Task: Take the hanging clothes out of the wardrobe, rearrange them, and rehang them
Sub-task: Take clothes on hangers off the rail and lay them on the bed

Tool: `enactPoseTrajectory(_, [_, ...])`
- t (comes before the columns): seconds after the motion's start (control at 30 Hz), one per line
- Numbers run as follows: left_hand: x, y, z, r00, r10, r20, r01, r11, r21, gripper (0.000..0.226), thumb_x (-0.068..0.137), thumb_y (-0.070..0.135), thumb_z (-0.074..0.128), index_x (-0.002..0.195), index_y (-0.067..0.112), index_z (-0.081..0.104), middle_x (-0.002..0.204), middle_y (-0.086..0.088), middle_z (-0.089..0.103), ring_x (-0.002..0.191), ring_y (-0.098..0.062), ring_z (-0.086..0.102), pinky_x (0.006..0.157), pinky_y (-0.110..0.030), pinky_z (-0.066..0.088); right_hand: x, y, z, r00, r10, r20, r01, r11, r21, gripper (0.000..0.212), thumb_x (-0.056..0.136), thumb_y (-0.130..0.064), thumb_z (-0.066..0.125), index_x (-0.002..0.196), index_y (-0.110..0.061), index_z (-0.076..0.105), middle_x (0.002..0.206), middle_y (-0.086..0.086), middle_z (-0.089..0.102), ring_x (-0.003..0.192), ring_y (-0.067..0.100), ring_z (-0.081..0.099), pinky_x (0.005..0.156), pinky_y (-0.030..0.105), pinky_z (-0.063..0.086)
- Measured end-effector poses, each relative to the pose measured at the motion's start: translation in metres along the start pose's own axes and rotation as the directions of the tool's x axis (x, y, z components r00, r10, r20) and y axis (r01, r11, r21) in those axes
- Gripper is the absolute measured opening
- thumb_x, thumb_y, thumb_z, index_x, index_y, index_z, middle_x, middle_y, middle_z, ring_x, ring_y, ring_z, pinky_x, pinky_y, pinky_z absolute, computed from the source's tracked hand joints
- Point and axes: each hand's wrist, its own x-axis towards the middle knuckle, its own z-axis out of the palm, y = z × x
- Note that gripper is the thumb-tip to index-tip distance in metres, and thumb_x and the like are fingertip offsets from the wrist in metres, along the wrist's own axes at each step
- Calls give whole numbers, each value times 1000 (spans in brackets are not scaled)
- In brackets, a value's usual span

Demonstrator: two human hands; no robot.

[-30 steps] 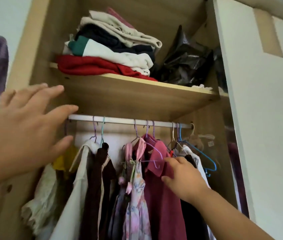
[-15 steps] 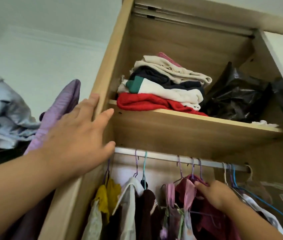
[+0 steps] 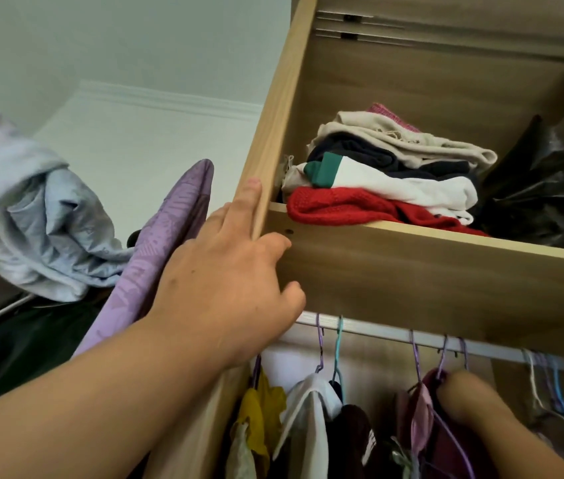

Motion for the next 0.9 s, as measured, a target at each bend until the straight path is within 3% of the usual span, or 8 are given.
enactPoseTrajectory(0.2, [1,-2,1,1000,4,11,-3,1000,-8,59,67,64,37,123,48,49,158,10,-6,140,-17,22,104,-38,35,3,0,-17,986,-27,-166,32,999,26,22,93,-18,39,77,-18,54,92,7,63,70,18,51,66,27,41])
enactPoseTrajectory(0.37, [1,-1,1,999,-14,35,13,1000,12,57,68,63,38,122,47,50,158,9,-6,140,-18,22,104,-37,35,-2,9,-44,986,-7,-169,16,998,54,27,89,-16,44,62,-14,48,90,16,65,84,30,62,65,29,43])
enactPoseTrajectory(0.53, [2,0,-1,998,-26,55,25,999,33,50,73,59,47,120,45,52,157,8,-5,139,-20,26,103,-39,37,-31,18,-64,976,7,-216,16,994,104,24,88,-20,49,65,-12,51,98,19,67,91,32,64,65,28,41])
enactPoseTrajectory(0.73, [1,3,-5,996,-36,87,33,999,34,46,74,54,55,117,41,58,158,0,-3,137,-25,30,105,-42,39,-80,38,-94,966,-118,-230,145,984,106,28,90,-22,47,65,-15,58,76,10,63,74,27,60,63,29,43])
enactPoseTrajectory(0.9, [-3,10,-6,990,-72,125,63,995,74,46,73,48,64,116,33,63,159,-8,-1,133,-35,32,109,-45,34,-128,56,-108,946,-217,-240,235,971,48,36,91,-25,46,57,-18,50,64,4,52,67,25,53,62,29,39])
